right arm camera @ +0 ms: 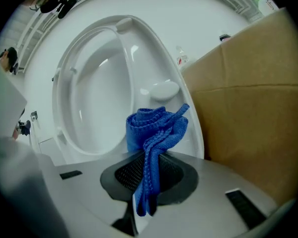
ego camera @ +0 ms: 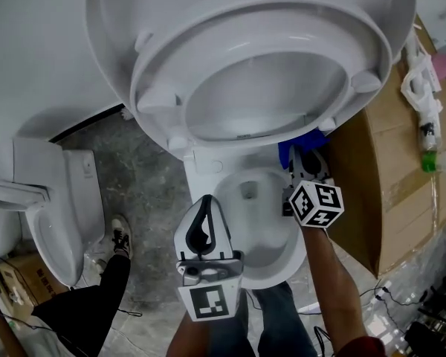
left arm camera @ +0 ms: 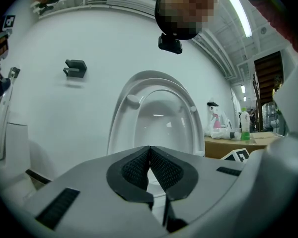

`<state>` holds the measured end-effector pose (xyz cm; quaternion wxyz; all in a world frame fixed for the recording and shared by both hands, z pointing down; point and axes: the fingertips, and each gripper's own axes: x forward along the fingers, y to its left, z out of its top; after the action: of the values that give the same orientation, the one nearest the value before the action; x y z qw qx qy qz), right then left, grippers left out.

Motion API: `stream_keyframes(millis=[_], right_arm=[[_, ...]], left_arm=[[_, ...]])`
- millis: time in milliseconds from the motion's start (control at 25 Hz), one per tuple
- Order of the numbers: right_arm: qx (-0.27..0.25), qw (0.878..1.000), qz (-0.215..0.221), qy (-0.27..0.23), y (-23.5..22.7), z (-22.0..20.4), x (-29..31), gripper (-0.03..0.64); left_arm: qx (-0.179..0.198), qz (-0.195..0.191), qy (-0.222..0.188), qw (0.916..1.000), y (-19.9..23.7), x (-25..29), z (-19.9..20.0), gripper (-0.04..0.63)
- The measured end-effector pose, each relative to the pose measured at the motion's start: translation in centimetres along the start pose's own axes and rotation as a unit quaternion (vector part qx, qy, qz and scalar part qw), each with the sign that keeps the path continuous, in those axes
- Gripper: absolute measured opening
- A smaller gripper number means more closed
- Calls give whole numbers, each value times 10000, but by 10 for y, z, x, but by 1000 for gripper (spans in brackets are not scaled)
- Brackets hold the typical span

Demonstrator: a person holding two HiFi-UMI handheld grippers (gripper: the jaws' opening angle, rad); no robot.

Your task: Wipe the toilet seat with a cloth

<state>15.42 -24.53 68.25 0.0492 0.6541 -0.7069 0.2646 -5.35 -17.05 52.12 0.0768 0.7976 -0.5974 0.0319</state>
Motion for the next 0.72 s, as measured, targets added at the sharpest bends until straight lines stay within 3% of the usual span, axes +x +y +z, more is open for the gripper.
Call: stream_keyframes(millis=[400, 720], right_arm=[[350, 9987, 250, 266, 67, -38, 13, 57], [84, 9948, 852, 551, 142, -61, 22, 57]], left_arm=[[16, 208, -22, 9998, 48, -9, 6, 17], [-42, 306, -12, 9995, 76, -22, 8, 17]])
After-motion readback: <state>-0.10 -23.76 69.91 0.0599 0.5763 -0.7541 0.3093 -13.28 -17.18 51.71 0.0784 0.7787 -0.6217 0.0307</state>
